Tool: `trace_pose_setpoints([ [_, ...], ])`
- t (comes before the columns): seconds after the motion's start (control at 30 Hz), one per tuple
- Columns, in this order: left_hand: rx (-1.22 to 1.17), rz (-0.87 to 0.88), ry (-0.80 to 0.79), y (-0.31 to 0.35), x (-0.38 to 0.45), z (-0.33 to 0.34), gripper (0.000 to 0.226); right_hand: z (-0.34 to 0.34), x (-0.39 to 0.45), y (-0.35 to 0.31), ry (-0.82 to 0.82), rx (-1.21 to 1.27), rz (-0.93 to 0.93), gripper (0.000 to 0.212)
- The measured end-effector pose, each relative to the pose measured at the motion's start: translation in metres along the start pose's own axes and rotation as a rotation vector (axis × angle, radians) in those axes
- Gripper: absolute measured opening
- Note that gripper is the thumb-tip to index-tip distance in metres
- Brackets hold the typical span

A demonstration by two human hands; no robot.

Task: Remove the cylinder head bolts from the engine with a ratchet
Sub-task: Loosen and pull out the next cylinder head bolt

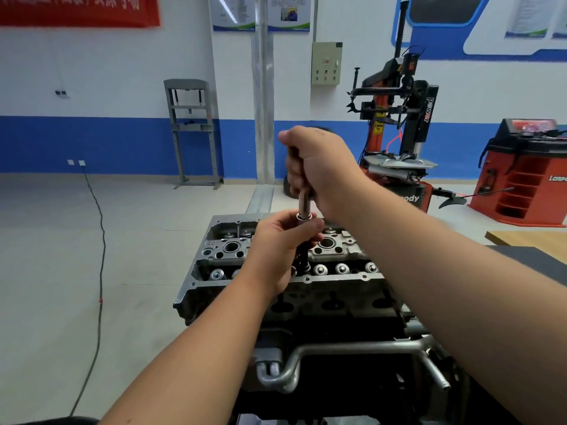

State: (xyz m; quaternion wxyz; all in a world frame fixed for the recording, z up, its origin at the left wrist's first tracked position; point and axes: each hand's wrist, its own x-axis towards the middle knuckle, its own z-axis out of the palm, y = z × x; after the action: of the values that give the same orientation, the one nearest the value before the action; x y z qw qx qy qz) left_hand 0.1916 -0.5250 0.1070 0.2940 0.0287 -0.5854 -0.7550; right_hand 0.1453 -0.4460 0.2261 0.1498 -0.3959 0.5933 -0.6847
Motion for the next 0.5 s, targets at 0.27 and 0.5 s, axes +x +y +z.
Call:
trace_pose_setpoints([
  [0.27,0.066,0.040,0.058,-0.003,0.001,0.002,0.018,0.003,0.005,0.003,-0.130,0.160,0.054,0.040],
  [0.5,-0.004,0.005,0.011,0.001,0.001,0.002,0.024,-0.001,0.001,0.005,0.028,0.159,0.043,0.032],
])
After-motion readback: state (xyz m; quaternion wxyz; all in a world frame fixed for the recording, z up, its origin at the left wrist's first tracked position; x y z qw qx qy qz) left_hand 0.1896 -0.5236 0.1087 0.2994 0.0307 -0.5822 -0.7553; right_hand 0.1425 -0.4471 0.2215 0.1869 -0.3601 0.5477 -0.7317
